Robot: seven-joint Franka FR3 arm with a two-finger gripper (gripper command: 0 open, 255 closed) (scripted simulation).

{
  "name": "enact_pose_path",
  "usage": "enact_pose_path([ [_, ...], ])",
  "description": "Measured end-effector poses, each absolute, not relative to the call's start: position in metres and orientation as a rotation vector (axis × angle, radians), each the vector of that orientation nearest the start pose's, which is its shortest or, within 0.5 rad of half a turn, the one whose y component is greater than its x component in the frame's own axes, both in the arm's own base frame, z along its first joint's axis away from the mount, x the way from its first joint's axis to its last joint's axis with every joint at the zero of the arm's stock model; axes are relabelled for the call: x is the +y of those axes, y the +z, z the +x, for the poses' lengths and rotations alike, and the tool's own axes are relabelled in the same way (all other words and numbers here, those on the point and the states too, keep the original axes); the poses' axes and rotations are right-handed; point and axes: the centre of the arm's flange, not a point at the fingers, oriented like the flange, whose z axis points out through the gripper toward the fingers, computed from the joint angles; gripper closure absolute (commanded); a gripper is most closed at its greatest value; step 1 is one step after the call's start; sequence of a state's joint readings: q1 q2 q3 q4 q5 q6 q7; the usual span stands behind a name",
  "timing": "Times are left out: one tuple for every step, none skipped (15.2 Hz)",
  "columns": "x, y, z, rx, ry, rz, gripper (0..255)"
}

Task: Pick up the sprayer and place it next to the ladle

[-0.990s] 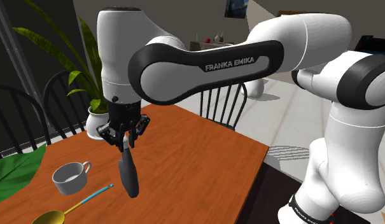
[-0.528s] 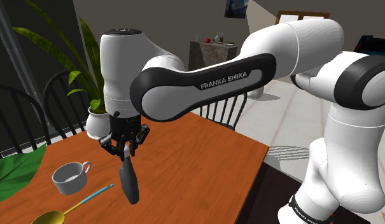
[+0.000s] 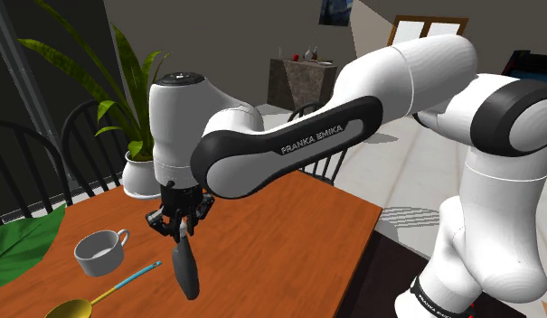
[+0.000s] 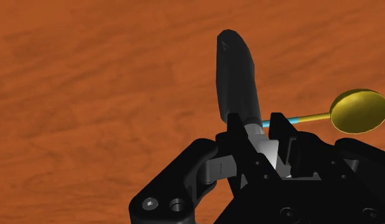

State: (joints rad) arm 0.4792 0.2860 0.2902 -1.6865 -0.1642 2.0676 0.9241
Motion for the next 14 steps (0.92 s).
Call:
enact_pose_path([
  [0.435,0.442,0.485,0.154,-0.191,-3.096,255],
  [0.434,0.436,0.485,0.154,-0.191,-3.096,255],
  [0.434,0.432,0.485,0.154,-0.191,-3.096,255],
  [0.434,0.430,0.485,0.154,-0.191,-3.096,255],
  [0.435,0.429,0.486,0.154,-0.191,-3.096,255],
  [0.435,0.429,0.486,0.154,-0.191,-3.096,255],
  [0.435,0.429,0.486,0.154,-0.191,-3.096,255],
  [0.435,0.429,0.486,0.154,-0.191,-3.096,255],
  [0.435,0.429,0.486,0.154,-0.191,-3.096,255],
  [0.435,0.429,0.486,0.154,-0.191,-3.096,0],
  [0.435,0.429,0.486,0.154,-0.192,-3.095,0],
  [0.435,0.429,0.486,0.154,-0.192,-3.095,0],
  [0.435,0.429,0.486,0.154,-0.192,-3.095,0],
  [0.435,0.429,0.486,0.154,-0.192,-3.095,0],
])
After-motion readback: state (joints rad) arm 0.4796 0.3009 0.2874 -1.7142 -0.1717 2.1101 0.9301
